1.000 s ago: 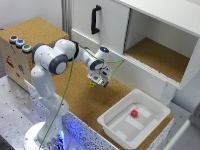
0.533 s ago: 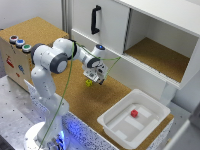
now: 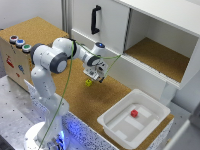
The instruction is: Slide left yellow red block
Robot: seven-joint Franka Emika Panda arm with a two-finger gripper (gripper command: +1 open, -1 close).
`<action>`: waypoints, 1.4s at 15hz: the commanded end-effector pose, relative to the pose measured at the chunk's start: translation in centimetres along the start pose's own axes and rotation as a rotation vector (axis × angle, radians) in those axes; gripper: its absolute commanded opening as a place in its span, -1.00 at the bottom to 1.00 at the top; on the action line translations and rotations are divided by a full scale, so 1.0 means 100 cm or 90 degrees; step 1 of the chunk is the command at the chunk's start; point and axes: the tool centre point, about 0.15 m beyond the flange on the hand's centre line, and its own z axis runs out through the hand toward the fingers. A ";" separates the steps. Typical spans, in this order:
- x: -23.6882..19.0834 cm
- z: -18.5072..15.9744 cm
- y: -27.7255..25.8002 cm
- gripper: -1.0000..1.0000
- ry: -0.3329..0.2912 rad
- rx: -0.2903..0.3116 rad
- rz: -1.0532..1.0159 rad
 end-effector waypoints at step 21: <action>-0.001 0.014 0.007 -1.00 0.024 -0.025 0.018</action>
